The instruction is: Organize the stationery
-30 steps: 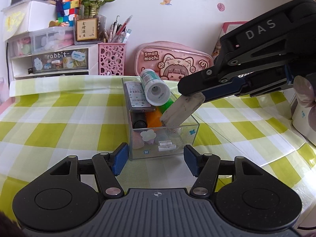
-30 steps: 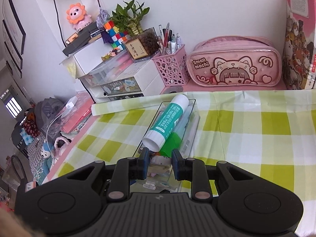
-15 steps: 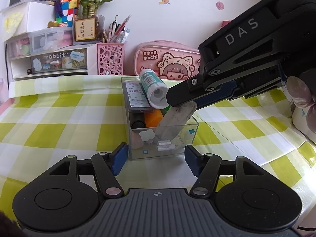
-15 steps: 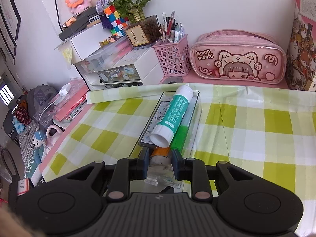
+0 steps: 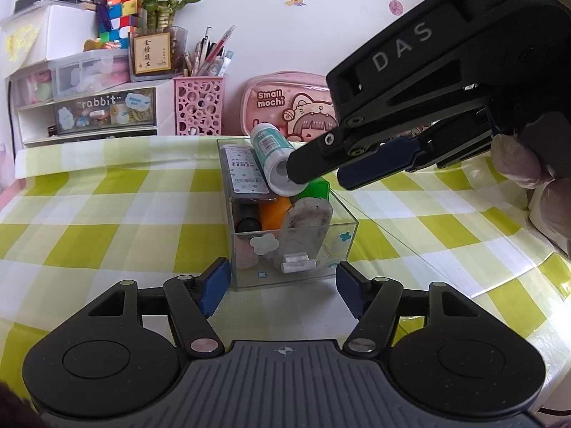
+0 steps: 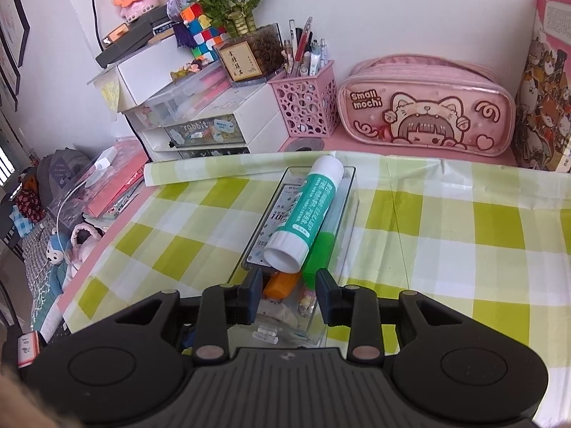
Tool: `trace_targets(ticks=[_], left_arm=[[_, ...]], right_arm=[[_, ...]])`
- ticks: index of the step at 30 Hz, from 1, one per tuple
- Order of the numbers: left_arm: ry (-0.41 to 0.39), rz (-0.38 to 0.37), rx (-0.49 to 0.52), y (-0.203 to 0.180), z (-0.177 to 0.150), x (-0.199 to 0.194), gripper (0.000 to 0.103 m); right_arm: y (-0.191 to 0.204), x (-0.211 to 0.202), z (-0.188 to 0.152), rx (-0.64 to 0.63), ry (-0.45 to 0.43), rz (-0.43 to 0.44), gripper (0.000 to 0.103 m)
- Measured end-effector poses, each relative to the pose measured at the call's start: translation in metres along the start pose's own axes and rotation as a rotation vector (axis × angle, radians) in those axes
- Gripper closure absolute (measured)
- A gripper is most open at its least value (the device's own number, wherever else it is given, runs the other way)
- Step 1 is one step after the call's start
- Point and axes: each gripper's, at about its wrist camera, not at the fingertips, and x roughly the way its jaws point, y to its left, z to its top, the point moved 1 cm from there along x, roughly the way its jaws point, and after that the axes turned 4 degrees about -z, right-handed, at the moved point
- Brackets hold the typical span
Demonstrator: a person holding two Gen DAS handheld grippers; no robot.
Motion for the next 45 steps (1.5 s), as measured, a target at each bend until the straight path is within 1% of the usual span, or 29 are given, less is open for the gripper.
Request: trace_targets(ticks=[1,2,3,5,7,9,11,14,17,19,20,23,27,33,38,45], left_arm=[[0.002,-0.008,-0.002,0.001,0.0,0.0,0.034],[0.007,-0.017,-0.002,0.001,0.001,0.0,0.03],[0.015,-0.021,0.001,0.001,0.002,0.001,0.023],[0.035,-0.013,0.009,0.0,0.003,0.002,0.015],[0.054,-0.014,0.011,-0.001,0.003,0.001,0.012],[0.076,0.004,0.003,0.0,0.003,-0.001,0.007],[0.107,0.028,-0.014,-0.001,0.005,-0.005,0.005],[0.138,0.067,-0.032,-0.005,0.008,-0.013,0.005],[0.161,0.115,-0.038,-0.013,0.013,-0.024,0.005],[0.174,0.144,-0.037,-0.019,0.017,-0.03,0.005],[0.183,0.158,-0.04,-0.022,0.019,-0.033,0.005],[0.201,0.19,-0.056,-0.027,0.024,-0.039,0.005],[0.204,0.218,-0.061,-0.032,0.029,-0.046,0.005],[0.208,0.216,-0.078,-0.034,0.032,-0.049,0.005],[0.216,0.223,-0.083,-0.033,0.032,-0.047,0.005],[0.219,0.229,-0.09,-0.032,0.031,-0.047,0.005]], right_arm=[[-0.002,-0.002,0.0,0.005,-0.012,-0.001,0.043],[-0.004,-0.004,-0.001,0.011,-0.02,-0.006,0.043],[-0.006,-0.007,-0.003,0.014,-0.031,-0.018,0.041],[-0.013,-0.014,-0.01,0.018,-0.056,-0.046,0.036],[-0.021,-0.024,-0.02,0.032,-0.088,-0.068,0.026],[-0.03,-0.035,-0.031,0.054,-0.115,-0.089,0.023],[-0.034,-0.045,-0.04,0.065,-0.139,-0.127,0.023],[-0.042,-0.06,-0.051,0.101,-0.163,-0.198,0.018],[-0.051,-0.076,-0.06,0.142,-0.177,-0.271,0.011],[-0.054,-0.083,-0.065,0.148,-0.18,-0.303,0.002],[-0.055,-0.086,-0.066,0.153,-0.178,-0.321,0.0],[-0.056,-0.091,-0.071,0.159,-0.167,-0.355,0.0],[-0.056,-0.095,-0.075,0.164,-0.165,-0.377,0.0],[-0.056,-0.093,-0.075,0.173,-0.147,-0.333,0.0],[-0.055,-0.088,-0.075,0.169,-0.13,-0.331,0.0],[-0.053,-0.088,-0.075,0.164,-0.132,-0.319,0.0]])
